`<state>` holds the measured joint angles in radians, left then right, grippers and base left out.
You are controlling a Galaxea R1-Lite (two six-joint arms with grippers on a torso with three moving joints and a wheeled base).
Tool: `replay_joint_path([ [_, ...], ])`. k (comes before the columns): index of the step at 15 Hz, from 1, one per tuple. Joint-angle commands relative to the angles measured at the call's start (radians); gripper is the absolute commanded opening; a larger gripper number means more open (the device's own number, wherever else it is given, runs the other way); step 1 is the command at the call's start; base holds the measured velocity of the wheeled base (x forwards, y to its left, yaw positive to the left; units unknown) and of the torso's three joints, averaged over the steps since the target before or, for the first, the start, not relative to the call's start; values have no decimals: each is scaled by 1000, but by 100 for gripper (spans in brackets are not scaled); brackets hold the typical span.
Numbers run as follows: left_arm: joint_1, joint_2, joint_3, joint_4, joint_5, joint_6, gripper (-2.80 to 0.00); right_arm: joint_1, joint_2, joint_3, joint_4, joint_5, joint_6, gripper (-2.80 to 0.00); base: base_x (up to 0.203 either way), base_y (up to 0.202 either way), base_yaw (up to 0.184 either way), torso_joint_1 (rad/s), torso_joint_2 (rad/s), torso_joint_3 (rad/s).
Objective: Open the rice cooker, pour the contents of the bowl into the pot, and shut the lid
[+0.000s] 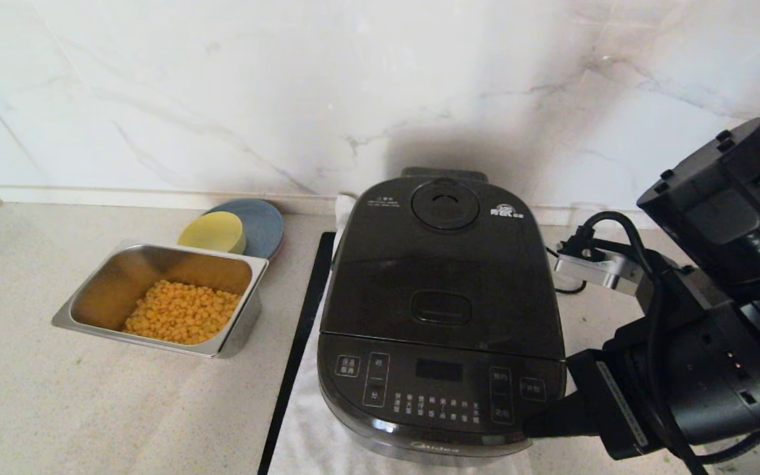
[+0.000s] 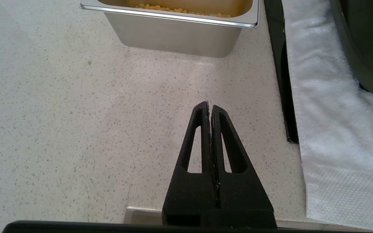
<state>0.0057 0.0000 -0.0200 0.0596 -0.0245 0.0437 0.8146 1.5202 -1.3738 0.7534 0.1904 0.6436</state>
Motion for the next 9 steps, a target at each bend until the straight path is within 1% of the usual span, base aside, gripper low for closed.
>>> replay_joint_path([
  [1,0,0,0,0,0,1,-280,-6,-5,-2,4,0,4,-280,0,0,0,0,0,0],
  [4,0,0,0,0,0,0,-280,-11,-28,2,4,1,5,-280,0,0,0,0,0,0],
  [9,0,0,0,0,0,1,-280,-48,-48,1,4,4,5,-280,0,0,0,0,0,0],
])
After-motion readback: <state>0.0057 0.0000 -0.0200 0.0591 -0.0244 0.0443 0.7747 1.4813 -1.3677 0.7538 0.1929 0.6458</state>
